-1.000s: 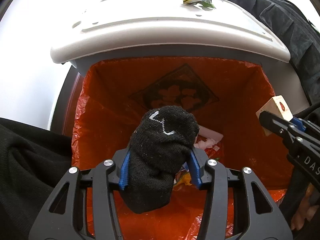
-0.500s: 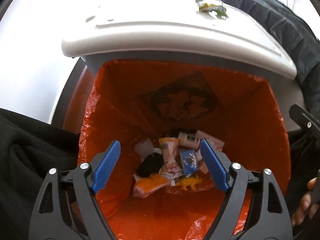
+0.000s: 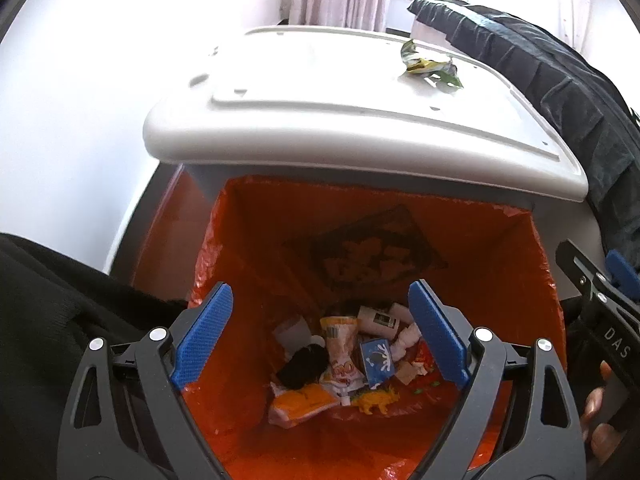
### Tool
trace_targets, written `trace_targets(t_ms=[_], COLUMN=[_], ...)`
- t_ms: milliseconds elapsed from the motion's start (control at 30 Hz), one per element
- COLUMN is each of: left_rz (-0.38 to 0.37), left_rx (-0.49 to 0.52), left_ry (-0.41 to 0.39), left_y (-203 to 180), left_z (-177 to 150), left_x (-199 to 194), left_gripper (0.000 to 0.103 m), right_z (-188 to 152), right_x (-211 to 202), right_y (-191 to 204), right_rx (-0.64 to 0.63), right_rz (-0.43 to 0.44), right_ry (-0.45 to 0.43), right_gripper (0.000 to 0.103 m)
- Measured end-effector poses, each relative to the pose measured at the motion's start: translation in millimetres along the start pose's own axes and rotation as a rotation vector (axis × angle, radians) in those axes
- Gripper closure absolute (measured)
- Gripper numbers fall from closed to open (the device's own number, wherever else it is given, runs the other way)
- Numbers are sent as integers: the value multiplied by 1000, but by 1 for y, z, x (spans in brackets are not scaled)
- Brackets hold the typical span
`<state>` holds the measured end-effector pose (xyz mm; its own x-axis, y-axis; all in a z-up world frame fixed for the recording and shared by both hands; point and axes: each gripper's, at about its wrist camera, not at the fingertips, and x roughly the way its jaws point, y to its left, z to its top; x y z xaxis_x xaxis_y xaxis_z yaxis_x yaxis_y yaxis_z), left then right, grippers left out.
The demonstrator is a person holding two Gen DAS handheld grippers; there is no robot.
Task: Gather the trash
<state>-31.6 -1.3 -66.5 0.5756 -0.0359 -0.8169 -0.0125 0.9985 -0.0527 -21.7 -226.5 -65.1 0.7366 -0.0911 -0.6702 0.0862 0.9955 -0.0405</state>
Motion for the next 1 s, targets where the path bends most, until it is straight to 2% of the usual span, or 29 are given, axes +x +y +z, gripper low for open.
trace_targets(t_ms=[200, 967, 1000], left_rz=[-1, 13, 17], left_rx=[31, 32, 30], left_ry=[-29, 4, 2], left_y=[-1, -3, -3], left_z=[4, 1, 1], left_x=[-6, 2, 2], left_gripper=[16, 15, 9], right_z=[6, 6, 6], right_x=[-3, 3, 4], right_y=[11, 1, 0], right_rx=[-47, -8, -6], right_rz=[-7, -22, -23], right_ry=[-47, -15, -13], right_gripper=[5, 5, 5])
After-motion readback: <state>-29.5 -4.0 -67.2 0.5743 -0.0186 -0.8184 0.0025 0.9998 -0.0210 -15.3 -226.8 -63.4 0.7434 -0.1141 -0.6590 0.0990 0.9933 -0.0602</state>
